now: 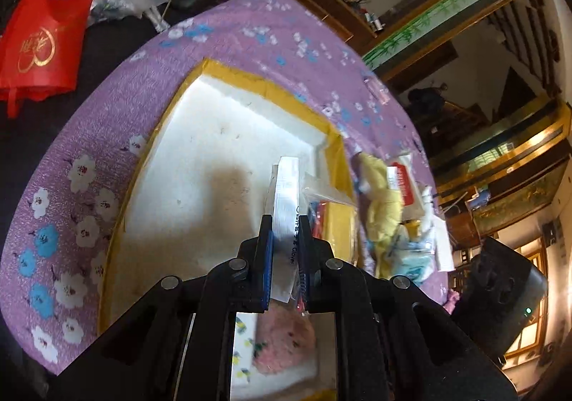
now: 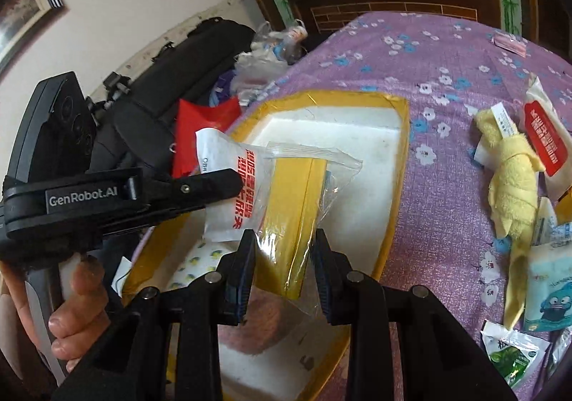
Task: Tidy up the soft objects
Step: 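Carry both items over the foam tray and release them inside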
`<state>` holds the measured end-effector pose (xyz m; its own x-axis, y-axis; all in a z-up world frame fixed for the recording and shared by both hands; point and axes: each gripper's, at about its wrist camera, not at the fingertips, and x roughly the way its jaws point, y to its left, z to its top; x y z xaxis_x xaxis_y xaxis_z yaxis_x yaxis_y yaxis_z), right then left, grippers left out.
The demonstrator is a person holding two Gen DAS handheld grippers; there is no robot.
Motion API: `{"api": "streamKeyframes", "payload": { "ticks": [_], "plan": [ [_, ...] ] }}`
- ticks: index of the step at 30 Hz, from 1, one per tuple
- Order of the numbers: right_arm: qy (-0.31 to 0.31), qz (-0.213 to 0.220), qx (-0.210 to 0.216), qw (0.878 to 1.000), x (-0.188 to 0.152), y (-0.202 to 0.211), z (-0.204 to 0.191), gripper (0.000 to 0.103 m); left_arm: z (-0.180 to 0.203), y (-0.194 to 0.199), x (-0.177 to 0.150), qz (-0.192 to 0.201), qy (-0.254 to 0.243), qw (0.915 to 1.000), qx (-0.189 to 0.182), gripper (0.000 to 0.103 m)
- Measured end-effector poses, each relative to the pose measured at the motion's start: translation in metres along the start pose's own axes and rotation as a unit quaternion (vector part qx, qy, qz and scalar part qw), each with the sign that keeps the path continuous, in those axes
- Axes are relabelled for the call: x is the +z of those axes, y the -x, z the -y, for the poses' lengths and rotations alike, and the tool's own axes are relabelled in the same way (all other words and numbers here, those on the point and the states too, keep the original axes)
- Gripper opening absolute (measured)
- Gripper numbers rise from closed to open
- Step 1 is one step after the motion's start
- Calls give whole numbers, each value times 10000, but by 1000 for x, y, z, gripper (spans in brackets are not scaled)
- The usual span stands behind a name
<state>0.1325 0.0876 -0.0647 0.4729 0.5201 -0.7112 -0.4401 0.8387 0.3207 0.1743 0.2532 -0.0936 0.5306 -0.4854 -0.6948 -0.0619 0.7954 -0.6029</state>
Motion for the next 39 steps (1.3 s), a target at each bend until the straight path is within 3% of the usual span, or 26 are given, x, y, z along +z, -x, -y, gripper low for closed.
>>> {"api": "streamKeyframes", "payload": {
  "ticks": [10, 16, 19, 24, 27, 31, 34, 39],
  "plan": [
    [124, -245, -229, 9994, -3, -13, -7, 33, -20, -3, -4, -72, 186, 9993, 307, 17],
    [20, -238, -95, 9997, -2, -11, -1, 37, -15, -1, -10, -134, 67, 9996, 220, 44],
    [-65, -116, 110, 9999, -2, 0, -1, 60, -3, 11, -14, 118, -104, 9992, 365, 51],
    [-184, 144, 440, 9988, -9, 28, 2, 61, 17, 39, -28, 661, -365, 9944, 744, 51],
    [-228, 235, 701, 9970, -18, 46, 7, 61, 36, 44, -43, 786, -652, 9897, 1006, 51],
    [-215, 321, 945, 9948, -33, 67, 19, 61, 59, 41, -56, 757, -786, 9911, 759, 51],
    [-295, 433, 1030, 9933, -41, 83, 33, 61, 90, 39, -66, 761, -1166, 9893, 445, 51],
    [-540, 656, 736, 9937, -60, 106, 61, 67, 131, 26, -77, 560, -1477, 9874, -119, 51]
  ]
}}
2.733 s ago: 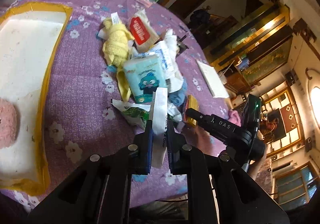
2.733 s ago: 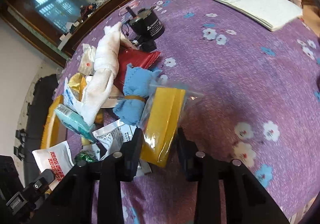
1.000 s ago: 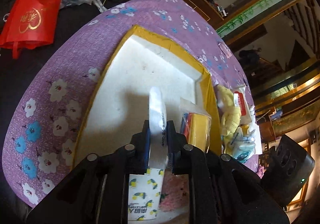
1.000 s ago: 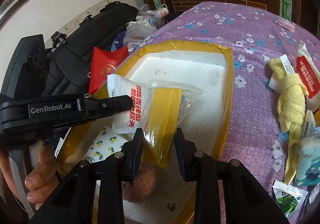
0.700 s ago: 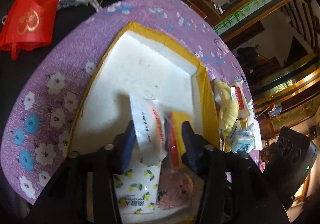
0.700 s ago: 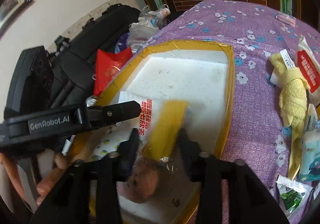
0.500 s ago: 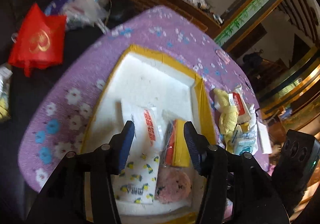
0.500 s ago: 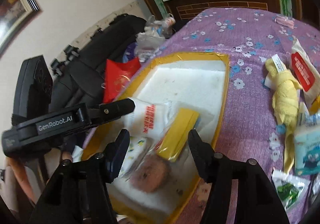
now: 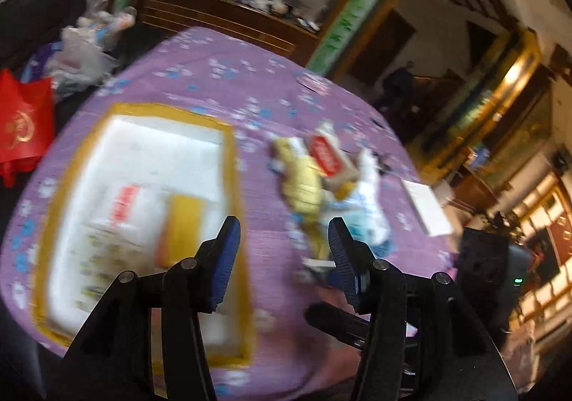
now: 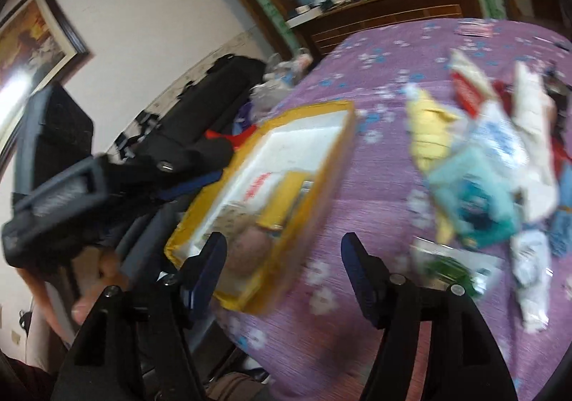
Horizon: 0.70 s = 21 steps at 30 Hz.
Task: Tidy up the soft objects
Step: 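Carry both items over the foam tray and release them inside, then grasp the teal wet-wipe pack with the left tool while the right tool grasps a white sachet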
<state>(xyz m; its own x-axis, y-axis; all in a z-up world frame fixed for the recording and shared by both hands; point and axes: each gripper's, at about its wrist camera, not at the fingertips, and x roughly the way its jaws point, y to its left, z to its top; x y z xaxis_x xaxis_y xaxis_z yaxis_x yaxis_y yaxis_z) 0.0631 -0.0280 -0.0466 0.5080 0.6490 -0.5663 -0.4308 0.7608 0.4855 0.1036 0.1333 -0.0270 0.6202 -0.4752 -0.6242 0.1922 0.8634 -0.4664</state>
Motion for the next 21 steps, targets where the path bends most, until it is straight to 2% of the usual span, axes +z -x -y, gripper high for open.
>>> {"api": "streamKeyframes", "payload": {
  "ticks": [7, 14, 21],
  "plan": [
    [-341, 168, -238, 9990, -8, 28, 34, 71, 41, -32, -17, -534, -225, 9976, -383, 51],
    [-486, 300, -356, 9977, -13, 40, 56, 71, 55, -47, -30, -740, -384, 9957, -394, 51],
    [-624, 295, -463, 9965, -18, 47, 74, 71, 59, -60, -38, -873, -307, 9944, -509, 51]
  ]
}}
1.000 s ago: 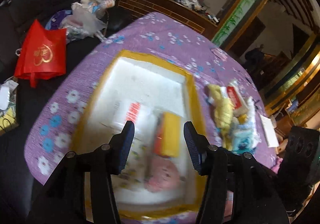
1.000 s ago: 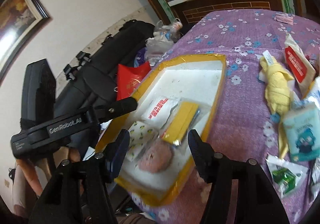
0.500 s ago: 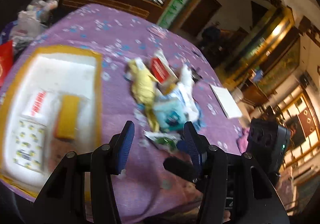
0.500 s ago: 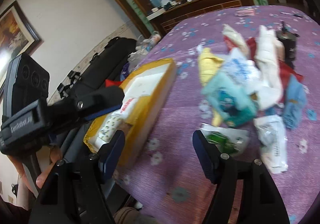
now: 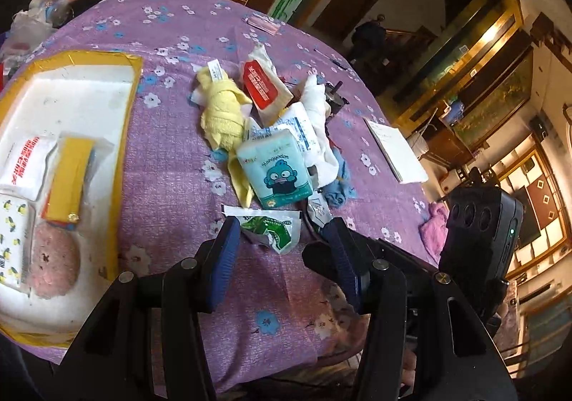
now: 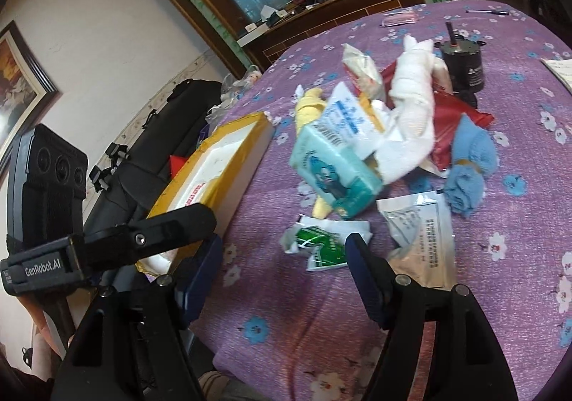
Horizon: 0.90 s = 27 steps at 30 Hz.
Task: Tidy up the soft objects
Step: 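Grasp the teal wet-wipe pack with the left tool while the right tool grasps a white sachet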
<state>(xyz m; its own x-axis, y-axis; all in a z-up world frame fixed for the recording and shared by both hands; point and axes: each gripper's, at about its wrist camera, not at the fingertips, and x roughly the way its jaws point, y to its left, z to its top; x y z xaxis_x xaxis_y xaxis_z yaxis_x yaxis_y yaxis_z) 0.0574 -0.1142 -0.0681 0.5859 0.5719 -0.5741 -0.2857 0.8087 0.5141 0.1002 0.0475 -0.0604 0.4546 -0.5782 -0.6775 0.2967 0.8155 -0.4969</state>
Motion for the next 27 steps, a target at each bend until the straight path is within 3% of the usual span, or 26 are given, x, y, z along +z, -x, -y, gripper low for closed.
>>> {"api": "streamKeyframes", "payload": {
  "ticks": [13, 17, 20, 22, 27],
  "plan": [
    [-240, 237, -550, 9979, 3, 24, 27, 71, 3, -8, 4, -29, 27, 10000, -53, 51],
    [-364, 168, -880, 9953, 5, 27, 42, 71, 2, -10, 5, 46, 69, 10000, 52, 51],
    [-504, 20, -980, 9939, 4, 19, 56, 71, 1, -16, 9, 114, 131, 9997, 197, 60],
    [-654, -129, -978, 9930, 3, 10, 64, 71, 2, -24, 17, 150, 185, 9994, 237, 60],
    [-728, -137, -988, 9923, 2, -1, 67, 71, 11, -59, 37, 61, -134, 9986, 510, 60]
  ]
}}
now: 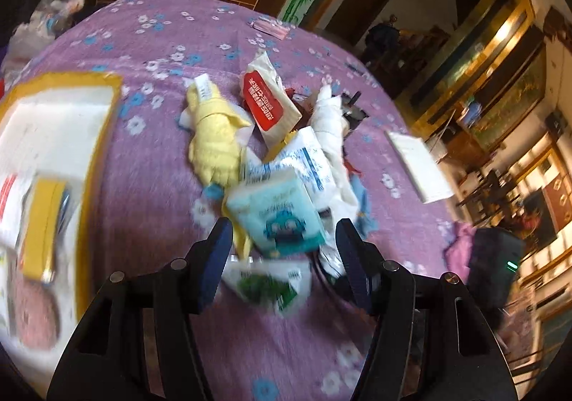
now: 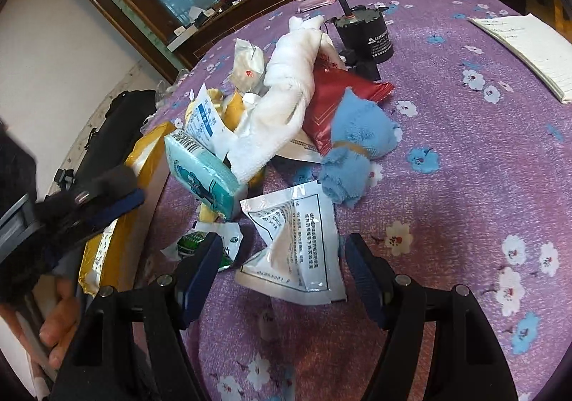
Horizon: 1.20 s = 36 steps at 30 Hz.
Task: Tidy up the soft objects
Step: 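Grasp the teal wet-wipe pack with the left tool while the right tool grasps a white sachet, then drop the wet-wipe pack and sachet into the foam tray, open both tools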
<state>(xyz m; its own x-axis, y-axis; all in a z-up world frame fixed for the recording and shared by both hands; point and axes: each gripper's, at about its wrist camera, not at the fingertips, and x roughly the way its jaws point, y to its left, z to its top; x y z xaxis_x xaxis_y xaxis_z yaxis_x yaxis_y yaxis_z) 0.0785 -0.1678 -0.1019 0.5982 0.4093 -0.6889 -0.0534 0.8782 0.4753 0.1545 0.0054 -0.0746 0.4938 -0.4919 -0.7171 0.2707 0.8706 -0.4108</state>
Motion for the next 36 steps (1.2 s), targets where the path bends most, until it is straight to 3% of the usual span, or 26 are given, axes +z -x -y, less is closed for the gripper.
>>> {"api": "streamKeyframes", "payload": {
  "ticks": [5, 8, 11, 12, 13, 14, 19, 26, 32, 36],
  "plan": [
    [291, 21, -160, 9994, -3, -3, -10, 69, -2, -35, 8, -236, 74, 9995, 173, 60],
    [443, 16, -440, 9980, -5, -5, -13, 55, -5, -44, 6, -352, 181, 9987, 332, 59],
    [379, -18, -427, 9984, -3, -6, -8, 45, -13, -46, 2, -519, 281, 9976, 355, 36],
    [344, -4, -397, 9986, -3, -4, -7, 43, -16, -44, 0, -554, 356, 9973, 313, 23],
    [325, 18, -366, 9988, -3, -2, -7, 36, -18, -42, -1, -596, 419, 9969, 285, 16],
    [324, 56, -326, 9989, -3, 2, -7, 21, -22, -39, -3, -597, 470, 9967, 279, 14],
    [232, 38, -353, 9991, -6, 6, -5, 18, -30, -12, -8, -330, 702, 9969, 105, 11],
    [276, 414, -203, 9986, -13, 42, -21, 18, -39, 45, -16, -27, 952, 9950, -300, 11],
    [671, 495, 188, 9963, -21, 57, -66, 18, -64, 115, -29, 421, 1059, 9933, -173, 11],
    [1070, 496, 345, 9924, -26, 55, -101, 18, -93, 154, -32, 782, 1197, 9897, 97, 11]
  ]
}}
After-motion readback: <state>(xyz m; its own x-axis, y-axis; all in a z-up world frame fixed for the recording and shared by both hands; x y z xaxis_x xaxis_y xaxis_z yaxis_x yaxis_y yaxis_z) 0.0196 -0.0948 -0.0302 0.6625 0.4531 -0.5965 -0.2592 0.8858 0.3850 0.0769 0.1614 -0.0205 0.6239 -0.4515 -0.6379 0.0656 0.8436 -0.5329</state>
